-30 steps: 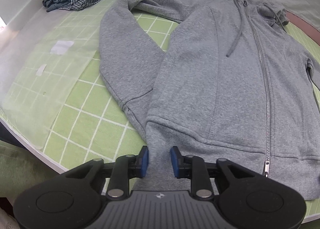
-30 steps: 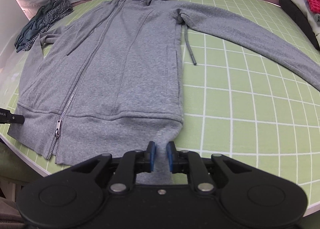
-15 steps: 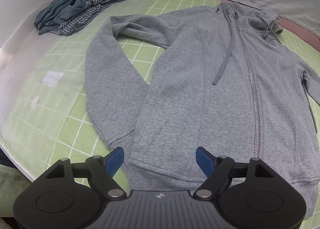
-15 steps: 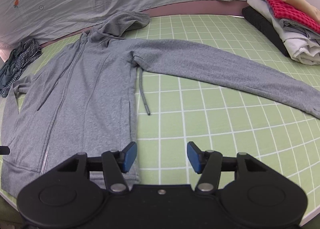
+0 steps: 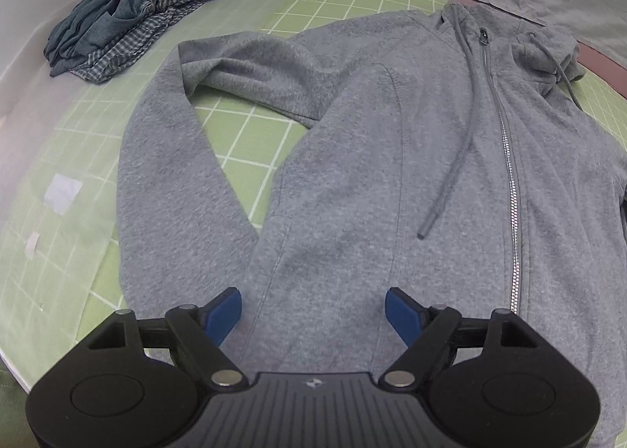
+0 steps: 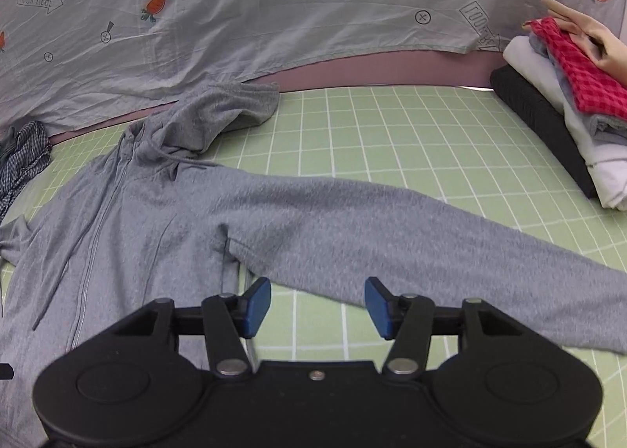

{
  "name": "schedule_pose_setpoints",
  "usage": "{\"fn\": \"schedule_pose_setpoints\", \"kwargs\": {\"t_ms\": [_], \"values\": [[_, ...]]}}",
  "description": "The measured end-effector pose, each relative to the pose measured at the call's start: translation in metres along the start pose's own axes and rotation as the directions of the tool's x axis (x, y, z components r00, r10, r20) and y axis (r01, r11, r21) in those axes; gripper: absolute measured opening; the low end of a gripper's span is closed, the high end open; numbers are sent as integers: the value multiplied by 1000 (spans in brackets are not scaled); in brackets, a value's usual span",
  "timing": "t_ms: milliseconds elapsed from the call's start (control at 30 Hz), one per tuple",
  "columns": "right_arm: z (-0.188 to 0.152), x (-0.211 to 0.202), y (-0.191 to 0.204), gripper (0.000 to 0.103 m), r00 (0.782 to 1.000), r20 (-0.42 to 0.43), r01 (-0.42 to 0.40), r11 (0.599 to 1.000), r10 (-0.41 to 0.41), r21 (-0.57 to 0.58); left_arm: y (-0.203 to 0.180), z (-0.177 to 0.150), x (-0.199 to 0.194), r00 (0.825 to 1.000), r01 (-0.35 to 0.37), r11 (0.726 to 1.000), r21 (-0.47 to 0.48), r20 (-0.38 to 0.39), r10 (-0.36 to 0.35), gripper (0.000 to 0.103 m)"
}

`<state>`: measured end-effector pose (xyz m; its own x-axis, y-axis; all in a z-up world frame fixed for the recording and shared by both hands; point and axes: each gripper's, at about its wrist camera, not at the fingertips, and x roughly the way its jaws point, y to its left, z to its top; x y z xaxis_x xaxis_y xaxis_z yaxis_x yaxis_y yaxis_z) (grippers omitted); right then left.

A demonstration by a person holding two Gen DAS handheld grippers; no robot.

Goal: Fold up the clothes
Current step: 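Open both grippers and move them over the hoodie toward the hood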

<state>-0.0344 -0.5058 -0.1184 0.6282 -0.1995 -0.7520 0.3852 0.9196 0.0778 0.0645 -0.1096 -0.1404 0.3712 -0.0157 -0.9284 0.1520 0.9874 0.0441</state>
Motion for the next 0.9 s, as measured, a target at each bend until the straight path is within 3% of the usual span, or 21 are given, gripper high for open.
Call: {"fn": "schedule_pose_setpoints", "kwargs": {"t_ms": [233,400,567,900], "values": [[64,70,10,45,1000,-9,-2,999,1,-45,-11,39,22,999,-31,1000,0,-27,31,85],[85,114,12,42,999,-43,-15,999,14,-36,-16,51,34,998,-34,999,-12,-58,33,89],[80,138,8,42,995,-93,21,998,-27,-59,-19,53,41,997,-32,999,-15,-67,31,95],[46,105,11,41,990,-135,-58,997,50,-54,-12,50,50,997,-13,997,-75,-74,7,103]]}}
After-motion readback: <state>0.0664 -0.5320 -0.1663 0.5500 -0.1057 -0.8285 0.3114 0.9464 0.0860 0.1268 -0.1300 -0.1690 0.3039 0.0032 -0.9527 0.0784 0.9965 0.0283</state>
